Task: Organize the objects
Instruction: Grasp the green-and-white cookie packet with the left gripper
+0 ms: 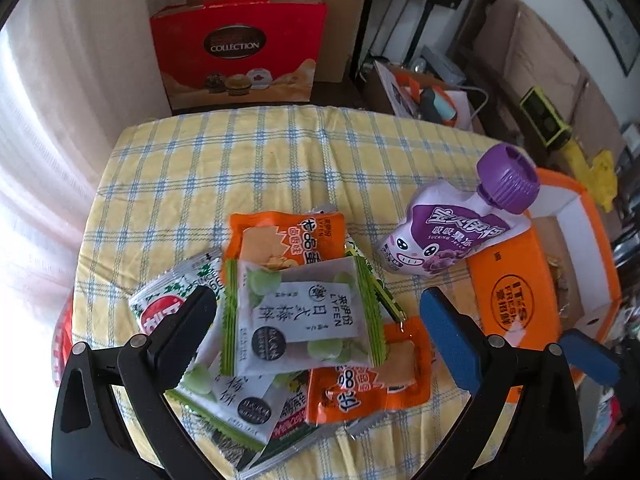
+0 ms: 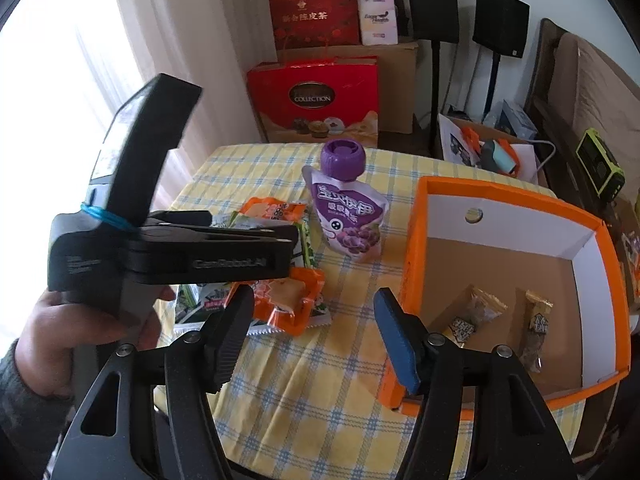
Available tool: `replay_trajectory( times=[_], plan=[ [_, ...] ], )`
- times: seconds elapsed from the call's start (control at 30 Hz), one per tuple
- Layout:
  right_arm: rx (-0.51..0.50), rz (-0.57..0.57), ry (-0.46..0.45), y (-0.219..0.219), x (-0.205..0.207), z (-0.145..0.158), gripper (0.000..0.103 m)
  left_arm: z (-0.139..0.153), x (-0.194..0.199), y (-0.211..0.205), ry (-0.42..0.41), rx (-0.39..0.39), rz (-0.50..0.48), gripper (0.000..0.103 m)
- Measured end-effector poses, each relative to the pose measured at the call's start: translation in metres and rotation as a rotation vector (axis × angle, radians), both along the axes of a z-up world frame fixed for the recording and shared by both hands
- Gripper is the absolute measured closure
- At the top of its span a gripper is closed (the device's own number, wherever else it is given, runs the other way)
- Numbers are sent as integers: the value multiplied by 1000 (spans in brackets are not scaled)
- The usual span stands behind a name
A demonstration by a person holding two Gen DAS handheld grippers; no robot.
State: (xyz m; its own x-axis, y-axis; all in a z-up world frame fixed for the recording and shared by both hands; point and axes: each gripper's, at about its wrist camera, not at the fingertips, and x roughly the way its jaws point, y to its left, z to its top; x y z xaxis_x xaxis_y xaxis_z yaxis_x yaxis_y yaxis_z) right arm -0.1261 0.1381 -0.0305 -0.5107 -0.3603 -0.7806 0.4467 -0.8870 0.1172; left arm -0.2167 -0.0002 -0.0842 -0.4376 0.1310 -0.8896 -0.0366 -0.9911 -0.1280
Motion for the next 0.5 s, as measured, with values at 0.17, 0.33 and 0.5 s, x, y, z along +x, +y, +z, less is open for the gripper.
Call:
replay_trajectory(
  times=[0.17, 0.33, 0.5],
  plan=[
    [5, -8, -8, 4, 0, -3, 39, -8, -3, 7, -17, -34, -2, 2],
    [4, -14, -15, 6, -1, -6, 39, -13, 1, 7, -15, -56, -3, 28],
    [7, -13, -15, 6, -1, -6, 39, -10, 5, 0, -3, -35, 4, 41]
  ],
)
